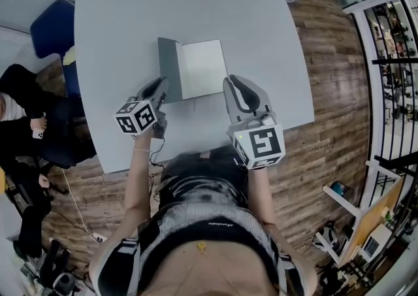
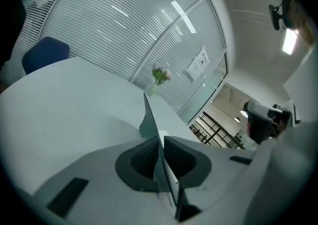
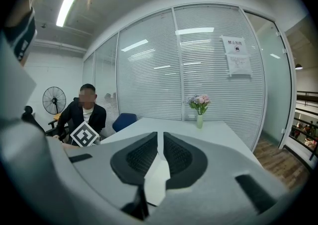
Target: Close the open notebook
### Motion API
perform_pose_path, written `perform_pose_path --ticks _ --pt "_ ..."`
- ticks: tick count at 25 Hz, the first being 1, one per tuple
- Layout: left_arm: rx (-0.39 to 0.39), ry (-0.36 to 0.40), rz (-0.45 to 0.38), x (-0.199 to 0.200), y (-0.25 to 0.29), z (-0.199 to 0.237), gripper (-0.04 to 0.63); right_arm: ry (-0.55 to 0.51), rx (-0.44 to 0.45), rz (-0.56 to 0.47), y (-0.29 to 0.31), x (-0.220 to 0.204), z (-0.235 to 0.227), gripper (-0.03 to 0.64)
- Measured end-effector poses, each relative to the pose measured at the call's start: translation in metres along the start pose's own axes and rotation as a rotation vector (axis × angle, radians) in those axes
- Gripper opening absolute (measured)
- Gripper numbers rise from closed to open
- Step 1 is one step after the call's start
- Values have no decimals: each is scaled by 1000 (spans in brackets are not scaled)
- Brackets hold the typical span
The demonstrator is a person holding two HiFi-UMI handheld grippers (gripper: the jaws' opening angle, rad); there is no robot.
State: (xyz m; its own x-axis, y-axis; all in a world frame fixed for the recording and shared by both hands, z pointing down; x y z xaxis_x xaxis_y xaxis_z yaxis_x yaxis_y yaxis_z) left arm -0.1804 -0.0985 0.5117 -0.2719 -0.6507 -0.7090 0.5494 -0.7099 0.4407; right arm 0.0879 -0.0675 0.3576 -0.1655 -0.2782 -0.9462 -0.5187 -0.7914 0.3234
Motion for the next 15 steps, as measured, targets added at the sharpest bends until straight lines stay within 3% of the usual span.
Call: perform_pose_path --ticks 15 --pt "-11 74 16 5 26 -41 32 1 14 6 -7 0 -19 35"
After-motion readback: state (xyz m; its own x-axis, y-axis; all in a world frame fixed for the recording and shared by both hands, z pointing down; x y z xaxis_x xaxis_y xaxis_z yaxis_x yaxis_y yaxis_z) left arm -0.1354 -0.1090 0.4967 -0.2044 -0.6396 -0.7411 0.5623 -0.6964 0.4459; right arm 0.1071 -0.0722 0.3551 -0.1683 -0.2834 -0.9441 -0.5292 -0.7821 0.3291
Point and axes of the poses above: the fingertips, and each gripper's own axes: y forward along the fingers, z to its left, x out of its top, the point moved 10 cm from there along -y, backward along the fingers, and after that the axes turned 1 degree about z, right-handed, at the moved point
